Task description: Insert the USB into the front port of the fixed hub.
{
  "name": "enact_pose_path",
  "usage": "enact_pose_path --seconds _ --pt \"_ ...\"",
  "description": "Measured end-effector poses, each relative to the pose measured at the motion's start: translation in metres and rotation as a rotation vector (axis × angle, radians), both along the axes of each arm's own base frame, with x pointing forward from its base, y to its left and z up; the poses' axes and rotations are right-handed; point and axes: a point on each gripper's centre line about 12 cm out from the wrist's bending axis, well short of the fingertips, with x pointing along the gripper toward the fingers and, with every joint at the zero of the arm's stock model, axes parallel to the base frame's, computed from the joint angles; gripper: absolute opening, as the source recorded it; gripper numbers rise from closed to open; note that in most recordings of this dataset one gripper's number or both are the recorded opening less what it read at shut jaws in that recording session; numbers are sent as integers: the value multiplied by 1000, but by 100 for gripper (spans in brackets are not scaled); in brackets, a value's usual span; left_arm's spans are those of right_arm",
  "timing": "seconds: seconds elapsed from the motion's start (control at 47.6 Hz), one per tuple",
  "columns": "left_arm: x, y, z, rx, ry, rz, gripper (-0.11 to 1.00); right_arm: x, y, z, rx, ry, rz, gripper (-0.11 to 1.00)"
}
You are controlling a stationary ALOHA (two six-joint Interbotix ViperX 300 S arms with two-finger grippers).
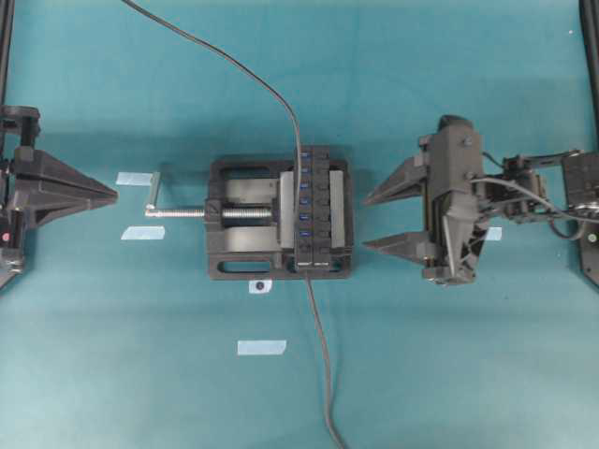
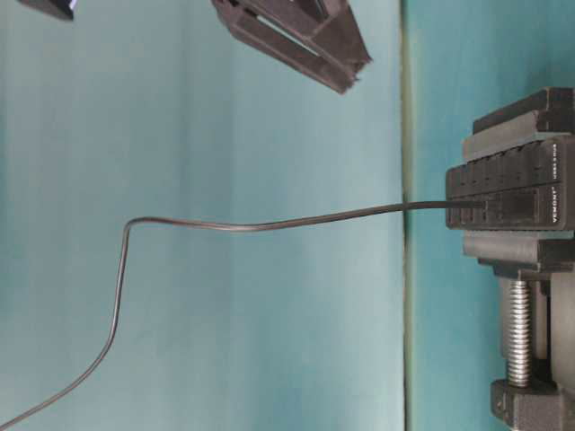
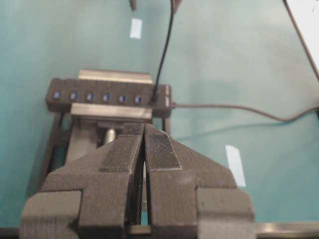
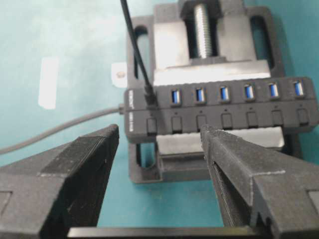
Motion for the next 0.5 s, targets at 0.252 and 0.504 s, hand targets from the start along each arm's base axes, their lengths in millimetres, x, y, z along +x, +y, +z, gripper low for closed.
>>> enact_pose_path --seconds 0.252,0.504 --pt "0 0 0 -1 0 0 0 -10 -1 1 3 -12 -3 71" --pt "0 0 0 -3 0 1 0 -21 -1 -3 3 -6 -5 71"
